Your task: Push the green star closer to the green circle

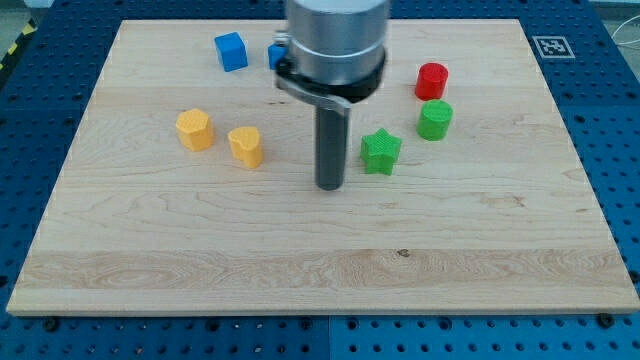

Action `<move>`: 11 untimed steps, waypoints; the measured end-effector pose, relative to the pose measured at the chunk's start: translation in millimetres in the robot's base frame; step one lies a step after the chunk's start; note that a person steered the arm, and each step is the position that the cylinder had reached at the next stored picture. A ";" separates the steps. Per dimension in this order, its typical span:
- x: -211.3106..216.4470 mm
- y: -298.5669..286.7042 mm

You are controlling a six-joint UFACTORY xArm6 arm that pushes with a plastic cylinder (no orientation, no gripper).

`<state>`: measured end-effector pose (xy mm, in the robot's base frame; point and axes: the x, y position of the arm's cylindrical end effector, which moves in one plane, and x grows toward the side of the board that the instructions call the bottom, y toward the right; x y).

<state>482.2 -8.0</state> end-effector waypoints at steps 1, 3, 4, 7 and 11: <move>-30.0 5.5; -22.0 85.9; -22.0 98.9; -48.0 89.7; -57.8 43.2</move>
